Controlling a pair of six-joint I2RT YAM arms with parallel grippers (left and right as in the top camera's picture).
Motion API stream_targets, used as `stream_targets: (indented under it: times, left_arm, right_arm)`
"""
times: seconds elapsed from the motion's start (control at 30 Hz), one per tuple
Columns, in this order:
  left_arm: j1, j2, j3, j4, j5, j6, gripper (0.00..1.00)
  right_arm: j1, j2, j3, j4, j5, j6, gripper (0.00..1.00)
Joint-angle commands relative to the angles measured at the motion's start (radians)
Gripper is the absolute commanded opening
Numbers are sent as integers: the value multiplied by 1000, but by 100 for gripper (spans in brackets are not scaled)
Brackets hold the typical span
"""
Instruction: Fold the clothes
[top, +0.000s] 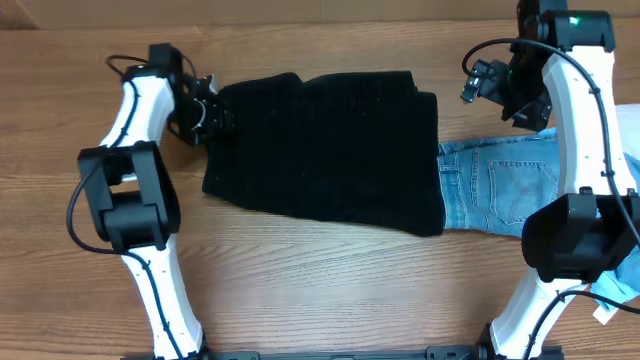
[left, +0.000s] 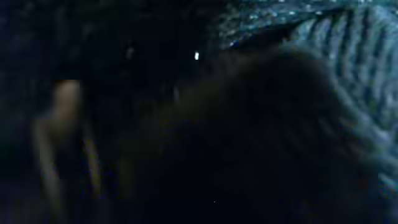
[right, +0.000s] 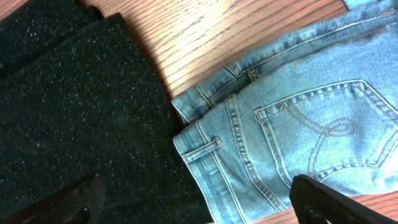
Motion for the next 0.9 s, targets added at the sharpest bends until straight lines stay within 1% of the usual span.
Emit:
stream_targets:
  times: [0.0,0.03,0.1,0.17,0.23,0.3,0.33,0.47,0.6,0.73,0.87]
  left_arm:
    - [-27,23,-12,-16,-12,-5,4]
    - [-21,23,-11,-29,-58,-32,4]
    - [-1,21,-3,-77,-127,-43,4]
    - [31,15,10,-127,-244,-87,4]
    - [67,13,40,-184,-314,-87,4]
    - [109,13,100,-262,-397,-103,4]
    - [139,13,173,-330,-462,-117,4]
    - [157,13,389,-448,-528,-116,4]
    - [131,13,557,-550,-539,-117,4]
    - [48,13,581,-603,-539,-121,4]
    - [-84,13,585,-648,-547,-120,4]
  right_arm:
    - [2,-27,21,-4,3,5,100]
    - [5,-26,21,-4,-5,5,100]
    - [8,-26,21,-4,-11,5,100]
    - [8,-26,19,-6,-11,0,100]
    - [8,-26,19,-9,-11,0,100]
    - [8,-26,19,-12,-11,1,100]
    - [11,-26,19,-11,-11,1,100]
    - [46,-26,19,-10,-39,2,100]
    - [121,-26,19,21,-44,2,100]
    - [188,-26,6,49,-45,26,100]
    - [198,-26,-87,95,-45,58,100]
